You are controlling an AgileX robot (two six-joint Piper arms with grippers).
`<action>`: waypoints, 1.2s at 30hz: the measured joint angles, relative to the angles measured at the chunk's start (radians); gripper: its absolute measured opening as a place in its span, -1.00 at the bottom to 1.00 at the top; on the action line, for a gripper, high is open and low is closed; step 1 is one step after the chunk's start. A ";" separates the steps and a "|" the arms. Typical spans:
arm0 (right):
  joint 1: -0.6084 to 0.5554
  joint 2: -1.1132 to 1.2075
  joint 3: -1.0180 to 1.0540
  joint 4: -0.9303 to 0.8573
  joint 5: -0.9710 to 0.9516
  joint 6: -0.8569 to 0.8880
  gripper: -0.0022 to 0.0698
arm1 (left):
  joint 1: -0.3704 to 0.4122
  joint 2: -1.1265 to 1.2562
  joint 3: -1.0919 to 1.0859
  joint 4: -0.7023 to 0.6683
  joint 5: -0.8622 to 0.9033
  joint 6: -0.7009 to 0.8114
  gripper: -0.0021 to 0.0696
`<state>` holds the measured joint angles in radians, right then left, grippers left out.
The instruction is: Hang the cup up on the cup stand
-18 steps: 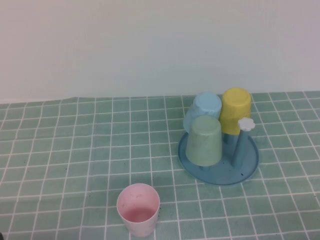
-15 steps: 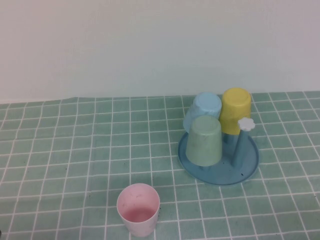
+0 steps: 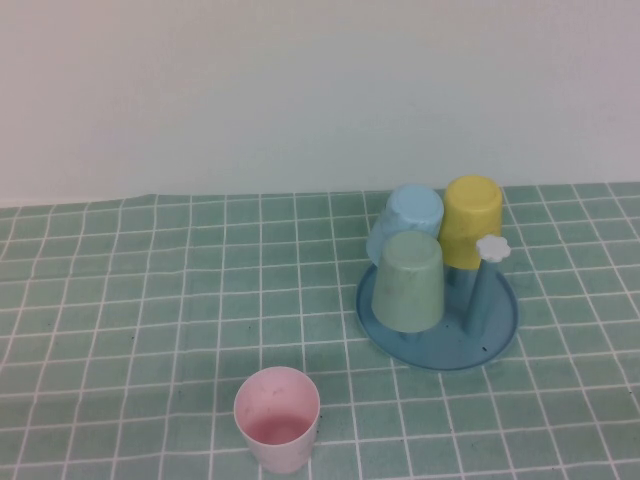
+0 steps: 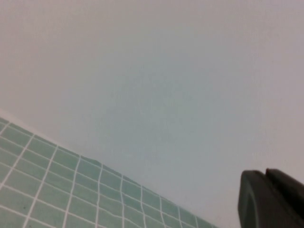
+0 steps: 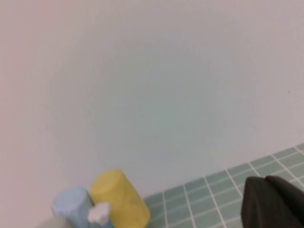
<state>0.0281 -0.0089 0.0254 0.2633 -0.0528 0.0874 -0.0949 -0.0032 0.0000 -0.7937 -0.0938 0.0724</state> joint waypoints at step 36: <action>0.018 0.425 -0.608 -0.129 0.491 -0.111 -0.94 | -0.002 0.303 -0.493 0.381 0.537 0.212 -0.95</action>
<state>0.0463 0.4166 -0.5823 0.1345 0.4385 -0.0238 -0.0967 0.3001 -0.4927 -0.4131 0.4430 0.2843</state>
